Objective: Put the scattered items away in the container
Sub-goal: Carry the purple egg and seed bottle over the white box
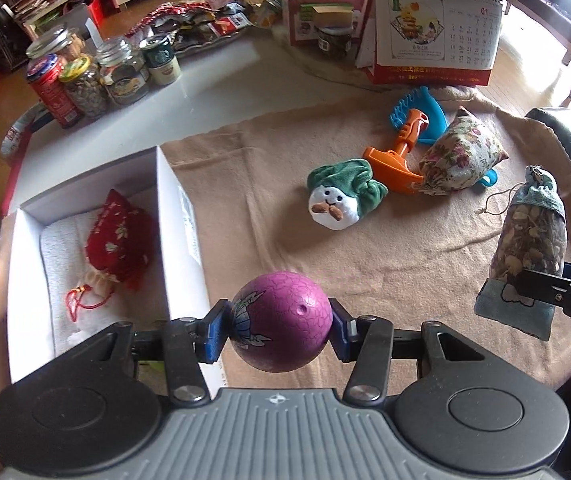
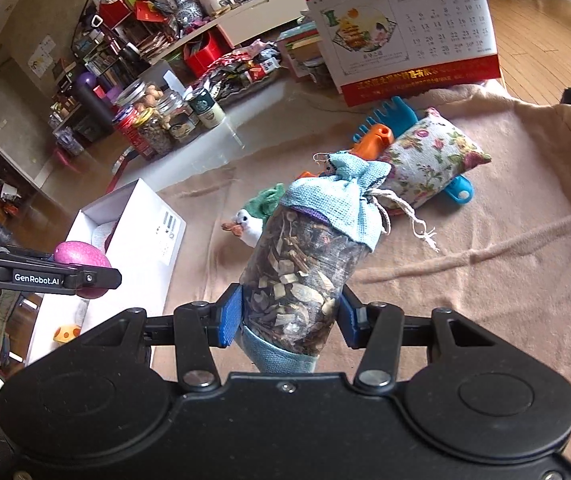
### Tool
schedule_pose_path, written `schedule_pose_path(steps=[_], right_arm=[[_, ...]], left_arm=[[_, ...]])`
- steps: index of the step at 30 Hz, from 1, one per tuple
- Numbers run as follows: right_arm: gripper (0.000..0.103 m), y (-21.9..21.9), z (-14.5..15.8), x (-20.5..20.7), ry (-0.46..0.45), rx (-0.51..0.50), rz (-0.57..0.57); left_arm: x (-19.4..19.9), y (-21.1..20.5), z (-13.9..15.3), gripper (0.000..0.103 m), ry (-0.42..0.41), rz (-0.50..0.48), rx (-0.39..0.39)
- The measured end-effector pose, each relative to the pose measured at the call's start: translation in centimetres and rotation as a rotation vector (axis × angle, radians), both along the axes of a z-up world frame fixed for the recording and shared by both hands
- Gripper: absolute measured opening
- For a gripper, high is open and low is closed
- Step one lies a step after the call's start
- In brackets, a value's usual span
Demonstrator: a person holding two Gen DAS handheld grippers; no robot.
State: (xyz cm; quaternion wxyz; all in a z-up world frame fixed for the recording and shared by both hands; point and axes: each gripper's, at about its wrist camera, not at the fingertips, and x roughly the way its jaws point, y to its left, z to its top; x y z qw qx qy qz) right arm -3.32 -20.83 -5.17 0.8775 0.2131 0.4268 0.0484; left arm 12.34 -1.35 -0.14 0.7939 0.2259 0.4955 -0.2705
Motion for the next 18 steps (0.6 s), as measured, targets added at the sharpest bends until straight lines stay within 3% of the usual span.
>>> schedule_pose_path(steps=[7,18], right_arm=[[0.05,3.5,1.6,0.8,-0.024,0.002,0.087],[0.05,9.5,3.8,2.5,-0.045,0.001,0.235]], left_arm=[[0.0,4.9,2.8,0.051,-0.032,0.055,0.011],[-0.2,11.0,4.0,0.051,-0.054,0.111,0.046]])
